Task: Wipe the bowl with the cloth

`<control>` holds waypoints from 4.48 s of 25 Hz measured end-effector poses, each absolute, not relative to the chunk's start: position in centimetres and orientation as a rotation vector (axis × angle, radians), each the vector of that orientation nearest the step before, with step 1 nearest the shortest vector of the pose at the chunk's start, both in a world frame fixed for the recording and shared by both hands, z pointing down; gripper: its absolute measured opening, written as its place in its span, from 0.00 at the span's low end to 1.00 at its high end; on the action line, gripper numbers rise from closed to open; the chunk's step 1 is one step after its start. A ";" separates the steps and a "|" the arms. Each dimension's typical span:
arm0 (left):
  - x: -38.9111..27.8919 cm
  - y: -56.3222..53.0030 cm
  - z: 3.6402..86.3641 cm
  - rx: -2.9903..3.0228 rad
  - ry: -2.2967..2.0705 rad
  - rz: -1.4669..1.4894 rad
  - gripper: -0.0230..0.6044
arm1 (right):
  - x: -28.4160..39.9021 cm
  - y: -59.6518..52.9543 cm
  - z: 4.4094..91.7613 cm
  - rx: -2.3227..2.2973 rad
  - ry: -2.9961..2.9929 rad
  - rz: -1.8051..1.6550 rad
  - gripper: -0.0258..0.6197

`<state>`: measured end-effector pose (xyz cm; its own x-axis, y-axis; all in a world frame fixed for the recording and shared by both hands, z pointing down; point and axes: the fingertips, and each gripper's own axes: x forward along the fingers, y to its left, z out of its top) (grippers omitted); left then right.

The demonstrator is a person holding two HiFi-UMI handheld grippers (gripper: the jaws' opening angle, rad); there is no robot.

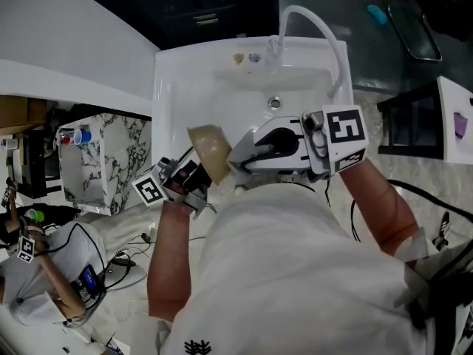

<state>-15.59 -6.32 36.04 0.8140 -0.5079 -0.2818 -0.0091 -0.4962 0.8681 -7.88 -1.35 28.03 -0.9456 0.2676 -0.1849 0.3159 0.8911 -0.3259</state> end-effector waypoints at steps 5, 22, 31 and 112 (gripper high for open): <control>-14.8 -6.0 36.1 2.020 -0.352 -0.618 0.07 | -7.2 -3.4 27.1 0.352 2.874 -0.542 0.11; -11.4 -4.1 35.4 2.079 -0.235 -0.517 0.07 | -7.9 -7.6 28.7 0.080 2.932 -0.543 0.11; -13.6 -4.9 34.2 2.029 -0.240 -0.709 0.07 | -8.1 -5.5 30.7 0.145 2.988 -0.579 0.11; -17.4 4.6 41.2 2.107 -0.413 -0.156 0.07 | -15.3 0.4 33.8 0.000 3.036 -0.679 0.11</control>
